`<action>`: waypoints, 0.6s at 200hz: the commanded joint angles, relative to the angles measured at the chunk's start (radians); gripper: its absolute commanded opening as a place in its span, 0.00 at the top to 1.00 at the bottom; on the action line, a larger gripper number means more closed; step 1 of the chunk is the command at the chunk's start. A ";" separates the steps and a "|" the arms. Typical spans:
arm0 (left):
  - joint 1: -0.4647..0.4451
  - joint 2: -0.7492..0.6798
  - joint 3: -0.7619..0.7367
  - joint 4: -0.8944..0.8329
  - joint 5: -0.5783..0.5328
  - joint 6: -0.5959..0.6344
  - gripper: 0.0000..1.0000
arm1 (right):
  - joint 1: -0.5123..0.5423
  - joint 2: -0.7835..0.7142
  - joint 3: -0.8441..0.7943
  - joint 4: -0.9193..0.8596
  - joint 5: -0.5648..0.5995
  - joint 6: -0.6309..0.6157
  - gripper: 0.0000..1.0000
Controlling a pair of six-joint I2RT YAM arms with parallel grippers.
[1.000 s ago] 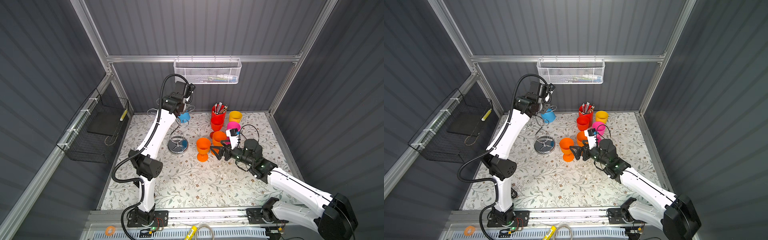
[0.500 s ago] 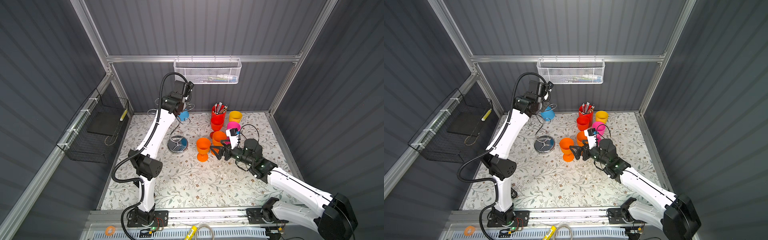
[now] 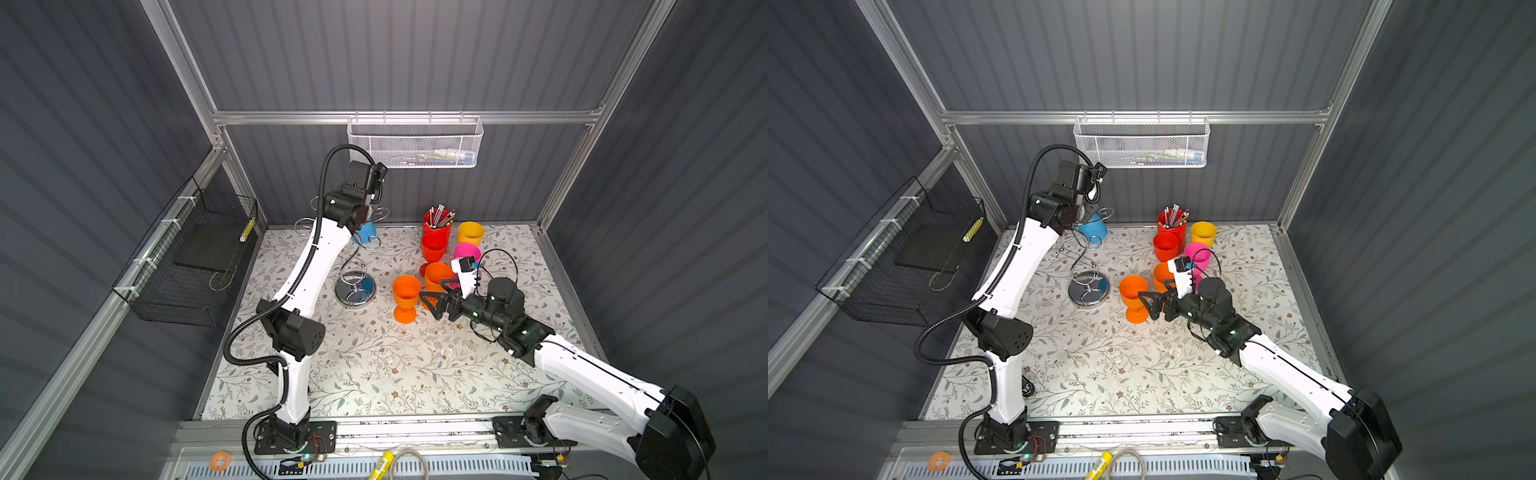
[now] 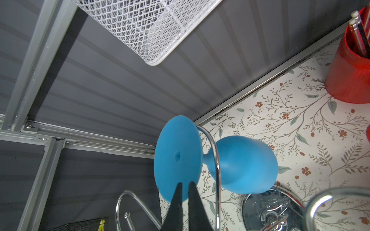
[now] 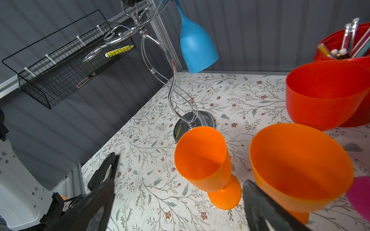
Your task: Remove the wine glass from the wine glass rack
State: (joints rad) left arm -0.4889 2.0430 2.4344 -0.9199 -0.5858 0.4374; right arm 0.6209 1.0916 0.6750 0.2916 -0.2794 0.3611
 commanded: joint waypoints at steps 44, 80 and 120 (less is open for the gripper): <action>0.007 0.005 0.010 0.022 -0.020 -0.019 1.00 | 0.006 0.008 0.026 0.032 0.010 -0.006 0.01; 0.007 -0.025 0.015 0.024 0.050 -0.082 1.00 | 0.007 0.019 0.044 0.053 0.006 0.002 0.01; 0.007 -0.102 -0.027 0.043 0.146 -0.183 0.67 | 0.021 0.085 0.115 0.073 -0.014 0.010 0.01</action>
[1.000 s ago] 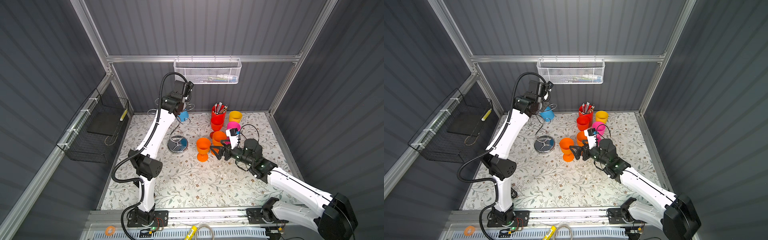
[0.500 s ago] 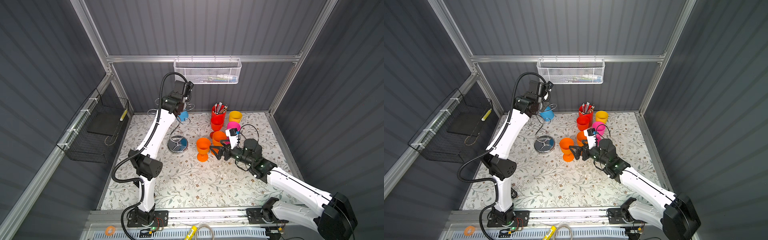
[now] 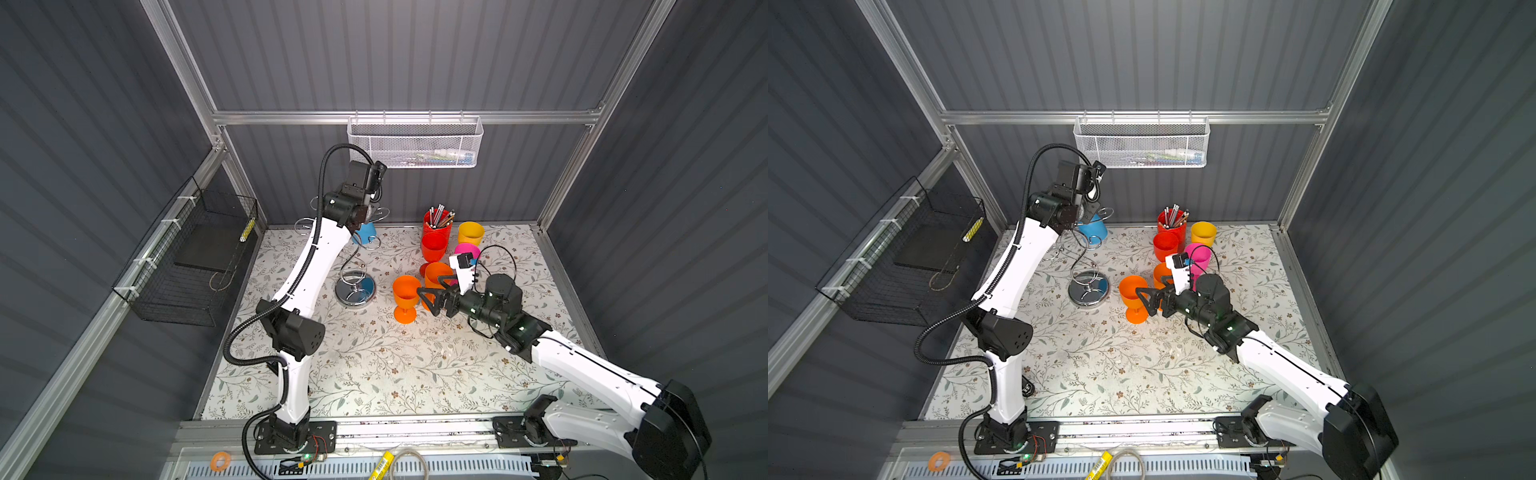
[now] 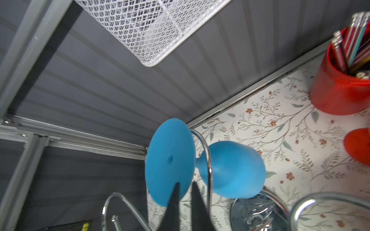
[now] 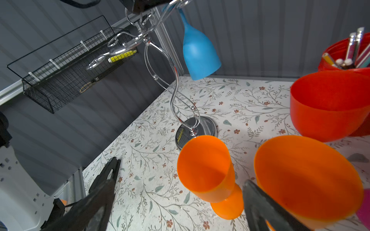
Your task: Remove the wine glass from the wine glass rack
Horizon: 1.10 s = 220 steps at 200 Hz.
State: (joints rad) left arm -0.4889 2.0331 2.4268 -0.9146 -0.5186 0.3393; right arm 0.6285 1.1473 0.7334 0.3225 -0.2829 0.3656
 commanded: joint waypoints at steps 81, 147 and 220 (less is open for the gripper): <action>0.007 -0.332 -0.196 0.078 0.192 -0.247 0.31 | 0.062 0.203 0.299 0.029 0.050 0.124 0.01; 0.007 -0.582 -0.501 -0.050 0.202 -0.364 0.31 | 0.070 0.328 0.459 -0.041 0.145 0.226 0.04; 0.006 -0.668 -0.738 -0.207 0.154 -0.389 0.27 | 0.071 0.277 0.421 -0.060 0.142 0.222 0.03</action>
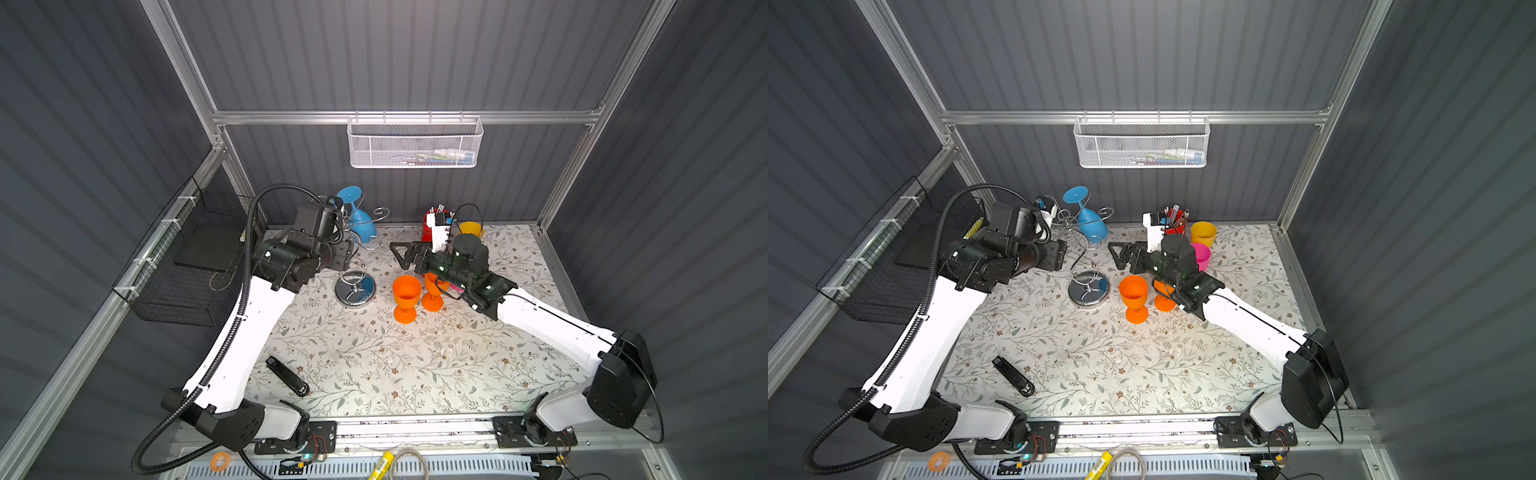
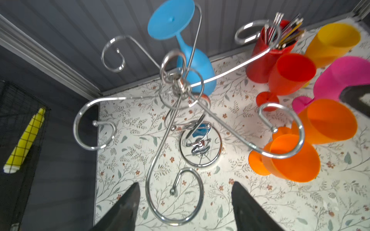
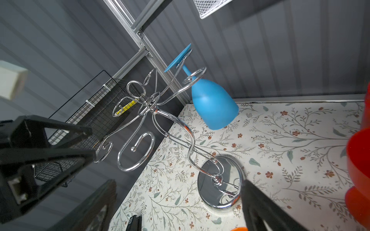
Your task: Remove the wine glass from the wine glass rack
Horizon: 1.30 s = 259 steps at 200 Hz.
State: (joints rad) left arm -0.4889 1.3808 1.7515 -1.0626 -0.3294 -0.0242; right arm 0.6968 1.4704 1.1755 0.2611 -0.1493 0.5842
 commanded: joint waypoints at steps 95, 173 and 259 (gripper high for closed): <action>0.024 -0.007 -0.067 0.003 -0.262 -0.013 0.26 | 0.003 -0.131 -0.095 0.021 0.010 -0.016 0.03; 0.152 0.048 -0.025 0.043 -0.198 0.007 0.26 | 0.002 -0.199 -0.157 0.019 0.028 -0.050 0.02; 0.310 0.137 0.060 0.134 -0.083 0.029 0.26 | 0.003 -0.223 -0.168 0.012 0.031 -0.061 0.02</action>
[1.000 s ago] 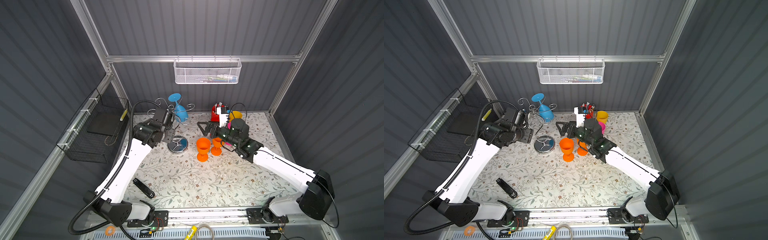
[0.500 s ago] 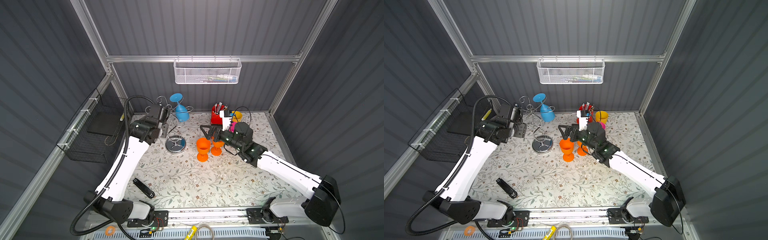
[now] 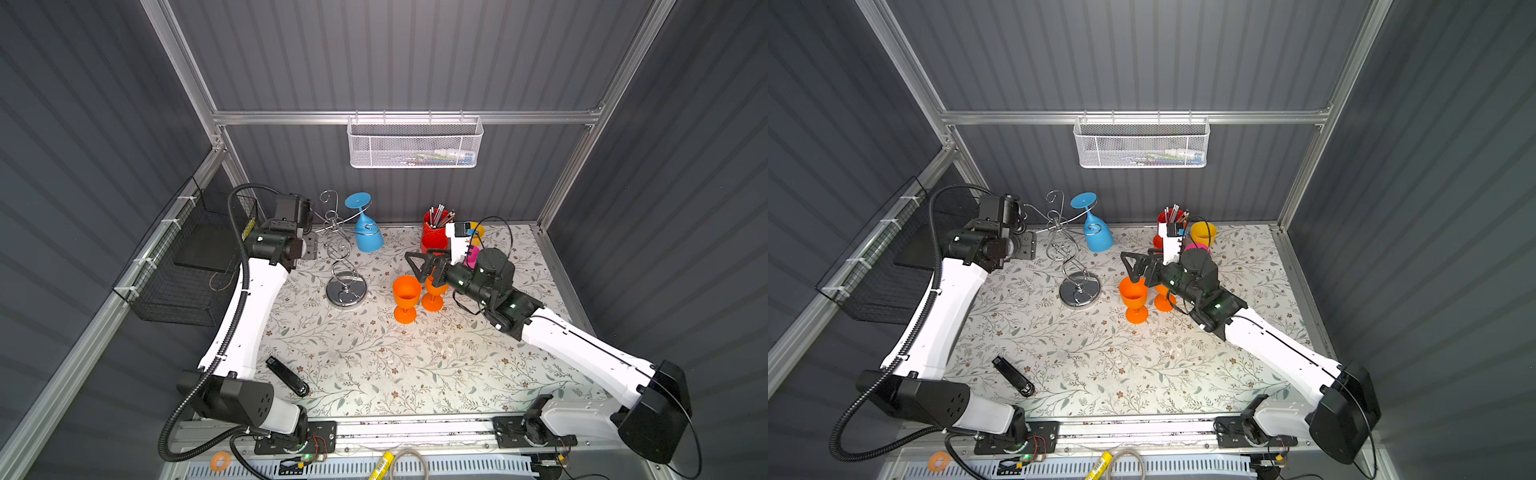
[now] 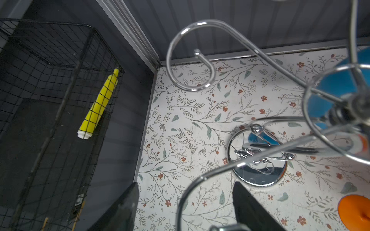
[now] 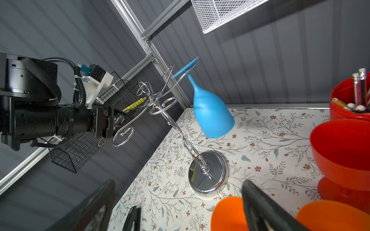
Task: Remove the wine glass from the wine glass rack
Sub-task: 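Move the right gripper toward the blue glass on the rack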
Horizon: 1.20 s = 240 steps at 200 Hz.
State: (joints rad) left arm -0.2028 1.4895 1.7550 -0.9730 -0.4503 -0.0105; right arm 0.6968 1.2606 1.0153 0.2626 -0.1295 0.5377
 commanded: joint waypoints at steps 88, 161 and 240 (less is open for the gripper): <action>0.131 0.141 0.145 0.117 0.102 0.025 0.26 | 0.002 0.061 0.056 -0.004 -0.017 0.028 0.02; 0.143 0.180 0.204 0.137 0.211 -0.007 0.20 | -0.003 0.234 0.255 -0.043 -0.043 0.148 0.04; 0.143 -0.132 -0.099 0.260 0.295 -0.048 0.10 | -0.055 0.544 0.633 -0.065 -0.185 0.432 0.31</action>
State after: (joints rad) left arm -0.0628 1.4624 1.7233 -0.7757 -0.1886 -0.0391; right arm 0.6575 1.7313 1.5589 0.1997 -0.2436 0.8490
